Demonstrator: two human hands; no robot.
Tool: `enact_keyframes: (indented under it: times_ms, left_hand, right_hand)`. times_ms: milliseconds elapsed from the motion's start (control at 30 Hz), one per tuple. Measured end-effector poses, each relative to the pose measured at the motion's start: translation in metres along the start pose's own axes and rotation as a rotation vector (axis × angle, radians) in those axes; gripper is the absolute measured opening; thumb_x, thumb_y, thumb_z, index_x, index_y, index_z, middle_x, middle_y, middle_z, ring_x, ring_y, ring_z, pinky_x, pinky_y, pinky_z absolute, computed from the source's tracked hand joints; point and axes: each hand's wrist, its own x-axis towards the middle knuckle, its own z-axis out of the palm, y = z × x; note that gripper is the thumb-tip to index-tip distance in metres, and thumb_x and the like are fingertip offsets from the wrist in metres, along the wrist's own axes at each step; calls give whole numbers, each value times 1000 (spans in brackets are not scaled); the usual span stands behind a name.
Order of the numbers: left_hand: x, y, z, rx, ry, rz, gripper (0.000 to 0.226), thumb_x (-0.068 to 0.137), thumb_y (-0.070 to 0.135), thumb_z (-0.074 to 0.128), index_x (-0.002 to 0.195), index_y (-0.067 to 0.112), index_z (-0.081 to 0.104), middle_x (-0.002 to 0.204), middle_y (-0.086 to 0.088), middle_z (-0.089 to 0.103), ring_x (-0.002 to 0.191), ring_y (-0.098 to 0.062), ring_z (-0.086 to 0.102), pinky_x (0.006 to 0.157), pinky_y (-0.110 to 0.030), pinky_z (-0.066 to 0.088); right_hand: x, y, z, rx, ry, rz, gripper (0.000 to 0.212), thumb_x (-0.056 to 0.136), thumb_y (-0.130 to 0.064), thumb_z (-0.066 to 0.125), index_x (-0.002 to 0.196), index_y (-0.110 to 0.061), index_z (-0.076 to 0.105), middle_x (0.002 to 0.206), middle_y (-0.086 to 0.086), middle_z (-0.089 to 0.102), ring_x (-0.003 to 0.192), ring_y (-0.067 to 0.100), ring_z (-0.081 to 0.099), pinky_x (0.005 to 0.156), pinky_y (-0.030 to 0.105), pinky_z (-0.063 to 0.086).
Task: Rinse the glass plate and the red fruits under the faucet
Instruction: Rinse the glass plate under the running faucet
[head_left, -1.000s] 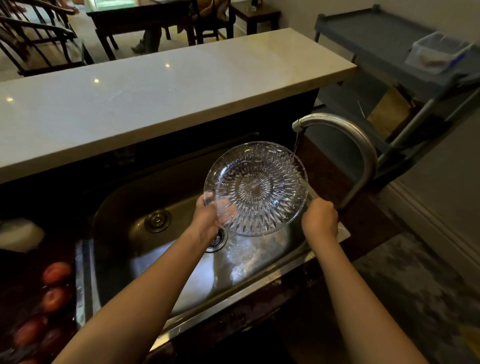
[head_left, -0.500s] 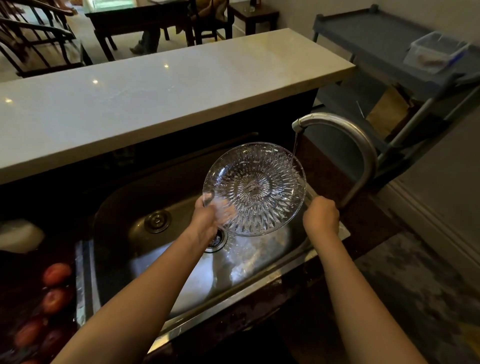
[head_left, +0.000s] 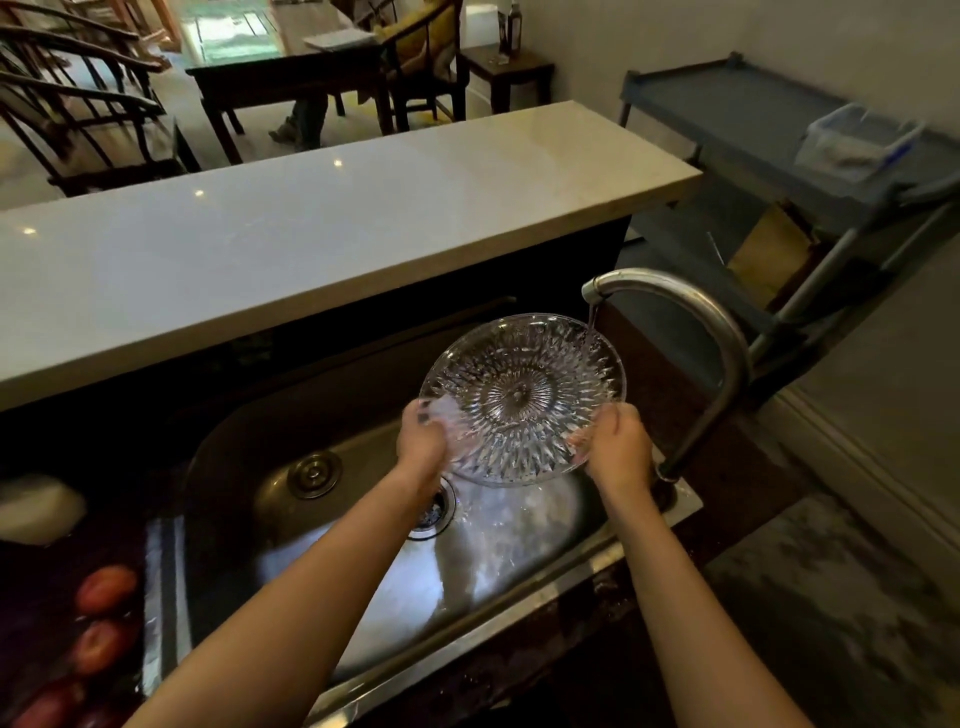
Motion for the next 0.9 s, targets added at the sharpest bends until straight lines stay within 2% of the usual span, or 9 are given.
enact_keyframes:
  times_ms: [33, 100, 167, 267, 433, 500, 667, 800, 900]
  left_hand:
    - [0, 0, 1, 200, 50, 82, 50, 93, 4, 38, 141, 18, 29, 127, -16, 49, 95, -28, 58, 80, -42, 52]
    - [-1, 0, 6, 558, 93, 263, 58, 94, 13, 40, 146, 23, 17, 148, -16, 25, 122, -33, 44, 99, -47, 44]
    - [-3, -1, 11, 889, 28, 406, 58, 95, 31, 38, 146, 25, 12, 157, -8, 4, 141, -36, 12, 113, -50, 19]
    - [-5, -3, 20, 1172, -159, 462, 63, 95, 52, 22, 148, 24, 5, 158, -2, -8, 144, -28, -14, 114, -47, -9]
    - [-24, 6, 60, 1049, -437, 701, 58, 97, 49, 22, 146, 34, -3, 156, 5, -14, 143, -19, -18, 116, -50, -9]
    - [-23, 16, 75, 1049, -449, 795, 53, 98, 45, 20, 146, 34, 1, 157, 7, -9, 143, -15, -16, 116, -47, -11]
    - [-7, 37, 96, 1123, -471, 993, 53, 97, 47, 21, 147, 32, 8, 158, 7, 1, 145, -10, -5, 115, -42, -7]
    - [16, 44, 88, 1037, -350, 880, 53, 97, 48, 19, 146, 30, 11, 158, 7, 3, 145, -11, -1, 119, -44, 1]
    - [29, 36, 66, 1039, -346, 807, 52, 98, 46, 20, 147, 28, 13, 158, 6, 5, 145, -13, 0, 119, -44, 3]
  right_hand:
    - [-1, -2, 1, 5, 15, -13, 30, 100, -17, 30, 103, 4, 51, 63, 4, 59, 55, 23, 55, 60, 39, 47]
    - [-2, -8, 2, -31, 34, -32, 29, 100, -18, 30, 105, 3, 51, 66, 6, 61, 57, 22, 56, 59, 35, 47]
    - [2, -13, 0, -68, 36, -49, 29, 100, -19, 30, 105, 0, 52, 76, 12, 65, 60, 22, 58, 54, 30, 44]
    - [9, -22, -2, -100, 42, -94, 30, 101, -22, 30, 104, -1, 52, 86, 17, 67, 70, 26, 63, 58, 33, 48]
    - [5, -30, 1, -192, 54, -178, 32, 100, -23, 30, 102, -2, 54, 82, 11, 61, 72, 26, 59, 61, 35, 45]
    - [3, -29, 0, -189, 55, -175, 32, 99, -21, 32, 103, 0, 56, 84, 12, 60, 73, 24, 56, 60, 34, 43]
    - [1, -30, -9, -126, 89, -132, 32, 100, -20, 32, 106, 2, 54, 99, 21, 64, 86, 33, 62, 74, 42, 50]
    - [0, -31, -16, -138, 95, -157, 33, 100, -22, 31, 102, 1, 54, 94, 22, 67, 83, 34, 65, 75, 48, 54]
    - [-4, -27, -15, -168, 80, -143, 34, 100, -22, 31, 101, 1, 55, 93, 21, 66, 82, 32, 64, 75, 45, 53]
